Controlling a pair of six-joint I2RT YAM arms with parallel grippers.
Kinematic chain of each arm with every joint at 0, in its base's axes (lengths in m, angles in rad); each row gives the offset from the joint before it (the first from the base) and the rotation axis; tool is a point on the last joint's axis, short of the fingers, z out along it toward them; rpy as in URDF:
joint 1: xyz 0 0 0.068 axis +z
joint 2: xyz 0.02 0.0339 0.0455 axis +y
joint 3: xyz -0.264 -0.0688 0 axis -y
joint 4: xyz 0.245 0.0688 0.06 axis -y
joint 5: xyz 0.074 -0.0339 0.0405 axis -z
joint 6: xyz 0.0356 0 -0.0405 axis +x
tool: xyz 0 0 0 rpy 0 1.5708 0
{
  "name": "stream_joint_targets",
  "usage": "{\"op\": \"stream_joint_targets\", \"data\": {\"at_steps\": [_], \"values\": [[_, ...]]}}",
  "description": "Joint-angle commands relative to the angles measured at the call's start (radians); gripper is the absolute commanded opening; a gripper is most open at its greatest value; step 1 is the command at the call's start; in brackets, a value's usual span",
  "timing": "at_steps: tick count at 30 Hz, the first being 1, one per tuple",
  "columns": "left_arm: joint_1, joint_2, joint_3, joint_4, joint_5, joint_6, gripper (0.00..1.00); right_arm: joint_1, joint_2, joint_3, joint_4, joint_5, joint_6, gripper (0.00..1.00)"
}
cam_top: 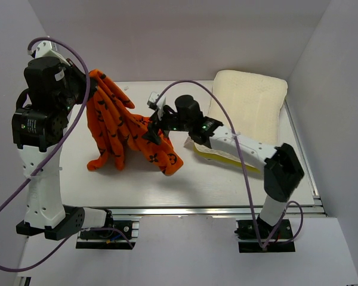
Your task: Put the pillow into the pillowcase
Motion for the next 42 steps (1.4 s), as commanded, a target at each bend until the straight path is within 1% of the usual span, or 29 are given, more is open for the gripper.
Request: {"op": "stream_joint_targets", "data": {"at_steps": [1,5,8,9,11,12,14,15,16,17,18,20,21,22,25,28,30,34,35,36,40,41,42], "values": [[0.004,-0.028,0.026,0.021,-0.01,-0.011,0.0,0.0,0.101,0.085,-0.033,0.066,0.005,0.86],[0.004,-0.039,0.041,0.001,-0.021,-0.017,0.0,0.011,0.163,0.115,-0.017,0.136,-0.032,0.86],[0.004,-0.053,0.033,-0.012,-0.047,-0.02,0.0,0.011,0.191,0.131,-0.016,0.18,-0.037,0.8],[0.004,-0.056,0.023,-0.017,-0.071,-0.02,0.0,0.009,0.186,0.131,-0.019,0.181,-0.047,0.73],[0.004,-0.074,-0.003,-0.032,-0.111,-0.023,0.0,-0.006,0.166,0.122,-0.002,0.171,-0.061,0.61],[0.004,-0.08,-0.035,-0.043,-0.165,-0.031,0.0,-0.021,0.14,0.108,0.006,0.167,-0.072,0.45],[0.004,-0.094,-0.069,-0.071,-0.215,-0.037,0.0,-0.041,0.111,0.112,0.016,0.156,-0.089,0.32],[0.004,-0.097,-0.085,-0.083,-0.243,-0.051,0.0,-0.064,0.106,0.15,0.007,0.148,-0.093,0.24],[0.004,-0.102,-0.118,-0.104,-0.295,-0.057,0.0,-0.075,0.103,0.18,0.0,0.142,-0.095,0.18],[0.004,-0.106,-0.137,-0.111,-0.318,-0.064,0.0,-0.087,0.103,0.213,-0.019,0.142,-0.093,0.08],[0.004,-0.111,-0.157,-0.117,-0.341,-0.071,0.0,-0.115,0.105,0.29,-0.025,0.141,-0.087,0.05],[0.004,-0.131,-0.258,-0.098,-0.407,-0.08,0.0,-0.139,0.12,0.379,-0.042,0.141,-0.07,0.0],[0.004,-0.158,-0.302,-0.08,-0.427,-0.091,0.0,-0.153,0.126,0.423,-0.055,0.144,-0.069,0.0],[0.004,-0.172,-0.391,-0.039,-0.455,-0.094,0.0,-0.158,0.132,0.506,-0.059,0.148,-0.069,0.0],[0.004,-0.212,-0.527,0.036,-0.492,-0.107,0.0,-0.161,0.126,0.597,-0.053,0.141,-0.087,0.0],[0.004,-0.212,-0.575,0.063,-0.509,-0.112,0.0,-0.152,0.088,0.606,-0.027,0.133,-0.098,0.0],[0.004,-0.205,-0.588,0.054,-0.527,-0.115,0.0,-0.136,0.042,0.577,-0.013,0.133,-0.128,0.0],[0.004,-0.218,-0.603,0.02,-0.556,-0.121,0.0,-0.101,-0.096,0.424,0.047,0.127,-0.227,0.0],[0.004,-0.226,-0.617,0.012,-0.561,-0.124,0.0,-0.086,-0.117,0.357,0.067,0.125,-0.248,0.0],[0.004,-0.235,-0.625,-0.009,-0.573,-0.13,0.0,-0.075,-0.137,0.324,0.073,0.124,-0.28,0.0],[0.004,-0.284,-0.666,-0.074,-0.588,-0.164,0.0,-0.023,-0.194,0.194,0.003,0.063,-0.282,0.0],[0.004,-0.301,-0.669,-0.084,-0.59,-0.173,0.0,0.014,-0.2,0.162,-0.031,0.059,-0.285,0.0],[0.004,-0.309,-0.672,-0.11,-0.595,-0.178,0.0,0.034,-0.208,0.08,-0.036,0.056,-0.287,0.0]]}}
